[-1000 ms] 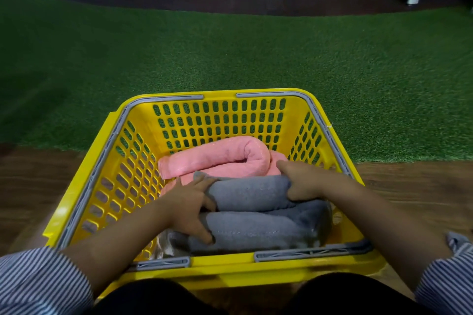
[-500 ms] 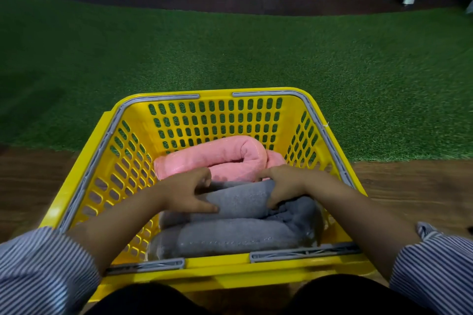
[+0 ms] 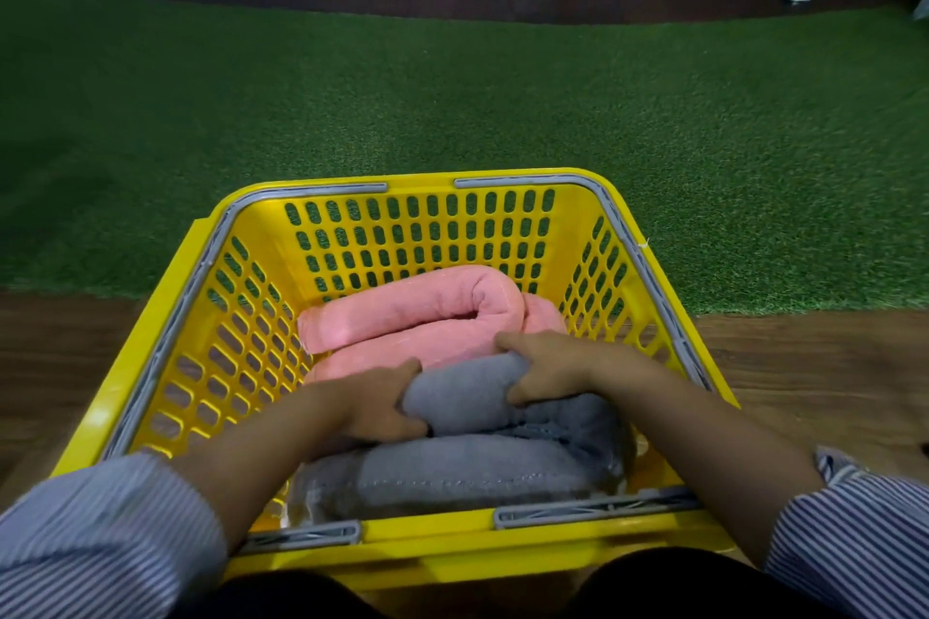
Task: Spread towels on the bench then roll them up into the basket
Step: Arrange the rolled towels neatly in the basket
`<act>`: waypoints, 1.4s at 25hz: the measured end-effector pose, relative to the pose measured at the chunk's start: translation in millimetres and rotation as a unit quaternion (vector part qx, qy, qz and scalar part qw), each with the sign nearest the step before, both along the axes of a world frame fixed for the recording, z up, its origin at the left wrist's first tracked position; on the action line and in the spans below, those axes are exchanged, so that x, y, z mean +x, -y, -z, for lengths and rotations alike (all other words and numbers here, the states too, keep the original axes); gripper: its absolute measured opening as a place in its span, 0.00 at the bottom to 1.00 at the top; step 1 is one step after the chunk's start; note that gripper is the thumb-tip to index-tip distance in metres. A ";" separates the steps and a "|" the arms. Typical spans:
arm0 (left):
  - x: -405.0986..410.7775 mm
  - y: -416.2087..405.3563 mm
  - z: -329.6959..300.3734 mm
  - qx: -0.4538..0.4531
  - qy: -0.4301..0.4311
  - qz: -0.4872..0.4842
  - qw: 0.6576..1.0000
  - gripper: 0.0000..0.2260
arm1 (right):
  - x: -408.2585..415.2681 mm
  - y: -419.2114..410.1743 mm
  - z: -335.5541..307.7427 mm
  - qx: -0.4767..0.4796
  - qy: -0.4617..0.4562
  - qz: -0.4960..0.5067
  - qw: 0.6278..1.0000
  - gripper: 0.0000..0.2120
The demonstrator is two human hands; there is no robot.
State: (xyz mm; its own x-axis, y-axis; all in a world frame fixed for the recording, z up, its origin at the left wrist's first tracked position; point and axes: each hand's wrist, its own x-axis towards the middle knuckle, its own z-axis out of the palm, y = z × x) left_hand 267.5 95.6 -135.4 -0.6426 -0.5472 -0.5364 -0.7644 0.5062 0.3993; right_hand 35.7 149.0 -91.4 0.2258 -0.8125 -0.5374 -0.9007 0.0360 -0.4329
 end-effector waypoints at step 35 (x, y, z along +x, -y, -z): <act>-8.8 89.0 60.2 -0.304 0.139 0.019 0.942 0.34 | -11.0 105.1 52.0 -0.103 -0.048 0.218 0.969 0.20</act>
State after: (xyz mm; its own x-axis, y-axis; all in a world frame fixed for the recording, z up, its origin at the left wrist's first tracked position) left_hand 258.7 6.6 -195.6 -0.5483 -0.7871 -0.2826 -0.7735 0.6058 -0.1864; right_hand 24.7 44.0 -143.4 -0.2064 -0.9118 -0.3549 -0.8561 0.3439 -0.3858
